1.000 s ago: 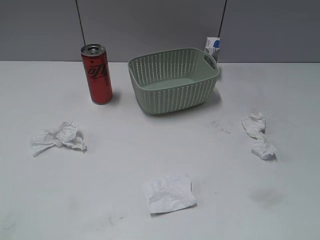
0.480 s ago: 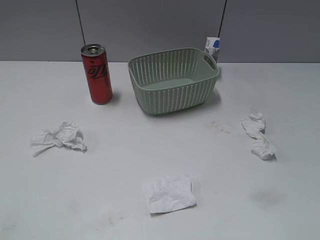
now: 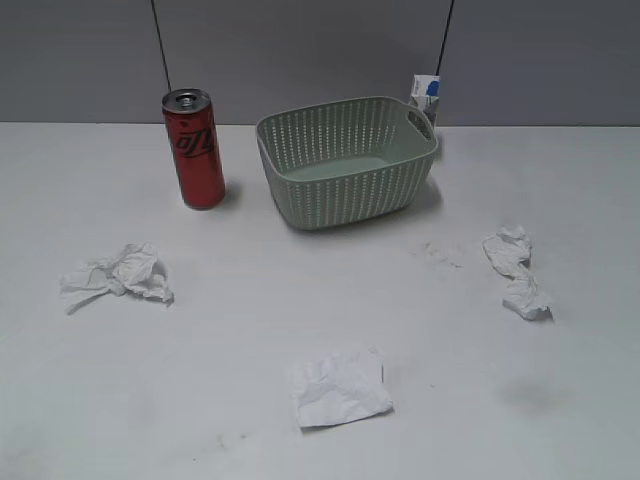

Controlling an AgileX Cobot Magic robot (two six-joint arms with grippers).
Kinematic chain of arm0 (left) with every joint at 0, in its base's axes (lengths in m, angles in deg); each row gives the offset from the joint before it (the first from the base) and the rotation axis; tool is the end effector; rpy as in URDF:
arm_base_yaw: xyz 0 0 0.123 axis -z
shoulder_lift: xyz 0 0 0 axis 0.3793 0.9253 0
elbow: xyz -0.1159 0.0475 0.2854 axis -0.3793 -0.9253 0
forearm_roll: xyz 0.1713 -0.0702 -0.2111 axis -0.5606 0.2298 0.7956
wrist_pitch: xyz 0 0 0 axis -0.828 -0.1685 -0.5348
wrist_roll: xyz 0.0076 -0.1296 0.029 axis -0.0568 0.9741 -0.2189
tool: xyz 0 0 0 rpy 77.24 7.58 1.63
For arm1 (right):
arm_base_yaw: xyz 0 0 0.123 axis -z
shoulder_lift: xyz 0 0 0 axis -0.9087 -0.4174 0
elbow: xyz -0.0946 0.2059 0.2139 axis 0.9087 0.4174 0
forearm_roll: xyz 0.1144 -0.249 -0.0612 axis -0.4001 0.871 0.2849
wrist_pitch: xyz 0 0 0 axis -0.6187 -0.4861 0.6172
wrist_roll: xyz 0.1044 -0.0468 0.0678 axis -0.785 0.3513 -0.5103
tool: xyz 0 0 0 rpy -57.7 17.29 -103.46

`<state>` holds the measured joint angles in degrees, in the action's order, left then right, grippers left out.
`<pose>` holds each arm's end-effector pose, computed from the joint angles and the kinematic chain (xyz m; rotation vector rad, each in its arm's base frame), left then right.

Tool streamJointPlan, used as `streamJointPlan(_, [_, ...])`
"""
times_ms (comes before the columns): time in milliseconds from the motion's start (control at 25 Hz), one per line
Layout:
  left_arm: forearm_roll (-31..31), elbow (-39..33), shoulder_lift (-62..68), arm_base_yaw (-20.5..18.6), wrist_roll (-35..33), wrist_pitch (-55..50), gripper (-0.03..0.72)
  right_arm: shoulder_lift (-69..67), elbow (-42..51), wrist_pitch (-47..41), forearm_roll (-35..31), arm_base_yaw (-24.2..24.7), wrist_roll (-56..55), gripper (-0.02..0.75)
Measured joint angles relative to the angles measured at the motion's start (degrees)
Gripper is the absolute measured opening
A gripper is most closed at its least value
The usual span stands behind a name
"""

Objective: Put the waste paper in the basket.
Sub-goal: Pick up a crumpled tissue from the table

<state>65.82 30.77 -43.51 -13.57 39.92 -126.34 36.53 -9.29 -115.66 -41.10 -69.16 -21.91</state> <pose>0.0894 -0.0197 0.3205 0.2768 1.8893 -0.0722 0.0460 0.0050 0.2581 -0.1009 2.0000 0.0416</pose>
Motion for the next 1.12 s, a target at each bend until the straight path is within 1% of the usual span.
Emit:
streamJointPlan(160, [0.0, 2.1, 9.6, 0.0, -1.1, 5.1, 0.590, 0.0, 0.0, 0.0, 0.0, 0.0, 0.0, 0.498])
streamJointPlan(280, [0.0, 5.3, 17.6, 0.0, -1.9, 7.0, 0.590, 0.0, 0.0, 0.0, 0.0, 0.0, 0.0, 0.498])
streamJointPlan(480, [0.1, 12.0, 32.2, 0.0, -3.7, 7.1, 0.590, 0.0, 0.0, 0.0, 0.0, 0.0, 0.0, 0.498])
streamJointPlan(680, [0.2, 19.5, 44.7, 0.1, -5.5, 4.3, 0.590, 0.0, 0.0, 0.0, 0.0, 0.0, 0.0, 0.498])
streamJointPlan(960, [0.3, 26.6, 60.8, 4.3, -6.7, 1.3, 0.590, 0.0, 0.0, 0.0, 0.0, 0.0, 0.0, 0.498])
streamJointPlan(1120, [0.5, 29.4, 69.7, 5.4, -6.7, -0.9, 0.590, 0.0, 0.0, 0.0, 0.0, 0.0, 0.0, 0.498])
